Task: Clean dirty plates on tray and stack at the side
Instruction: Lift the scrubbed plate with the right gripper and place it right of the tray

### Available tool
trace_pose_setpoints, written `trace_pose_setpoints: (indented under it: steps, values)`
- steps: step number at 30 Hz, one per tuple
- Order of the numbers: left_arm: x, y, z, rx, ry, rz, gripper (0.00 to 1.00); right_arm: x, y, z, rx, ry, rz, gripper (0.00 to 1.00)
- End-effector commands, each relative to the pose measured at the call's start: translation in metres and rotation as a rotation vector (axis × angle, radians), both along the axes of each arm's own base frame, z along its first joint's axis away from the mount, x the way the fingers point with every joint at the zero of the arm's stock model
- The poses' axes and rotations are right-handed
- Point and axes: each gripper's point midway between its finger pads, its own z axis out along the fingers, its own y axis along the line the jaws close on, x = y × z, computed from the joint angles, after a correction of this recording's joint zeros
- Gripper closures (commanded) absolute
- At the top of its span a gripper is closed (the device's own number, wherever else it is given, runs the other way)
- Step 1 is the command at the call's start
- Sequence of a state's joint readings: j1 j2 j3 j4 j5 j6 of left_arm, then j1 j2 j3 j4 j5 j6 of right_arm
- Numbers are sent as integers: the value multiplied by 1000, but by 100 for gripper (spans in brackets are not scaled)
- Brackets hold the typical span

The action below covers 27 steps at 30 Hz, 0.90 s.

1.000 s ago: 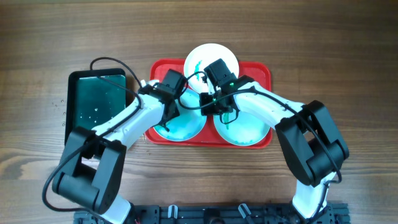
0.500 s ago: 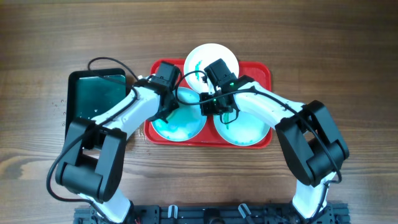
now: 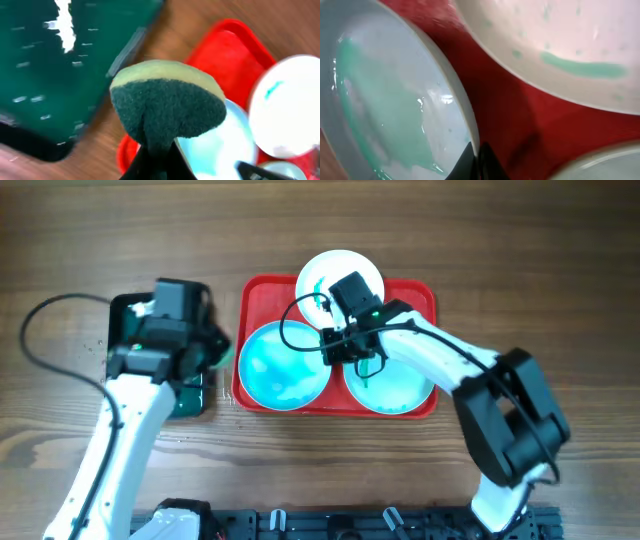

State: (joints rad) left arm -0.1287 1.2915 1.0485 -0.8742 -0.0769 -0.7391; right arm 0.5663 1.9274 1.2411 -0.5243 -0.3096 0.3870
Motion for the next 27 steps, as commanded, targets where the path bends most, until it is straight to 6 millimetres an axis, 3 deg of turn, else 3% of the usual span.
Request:
trace_pose_setpoints:
  steps: [1, 5, 9, 13, 17, 23, 27]
  values:
    - [-11, 43, 2, 1, 23, 139, 96, 19, 0, 78, -9, -254, 33, 96]
    - [-22, 88, -1, -2, 48, 295, 96, 19, -20, 136, -297, -587, -38, 96]
    - [-40, 114, -5, -3, 92, 397, 96, 15, -28, 163, -542, -809, -95, 96]
    - [-44, 117, -6, -5, 106, 411, 96, 15, -34, 188, -699, -950, -93, 96]
    - [-44, 117, -6, -5, 107, 411, 96, 12, -22, 205, -821, -1051, 50, 96]
    - [-44, 117, -11, -7, 125, 411, 96, -3, -7, 261, -1075, -1250, 92, 96]
    - [-43, 116, -14, -11, 138, 409, 96, -8, -1, 272, -1095, -1281, 88, 96]
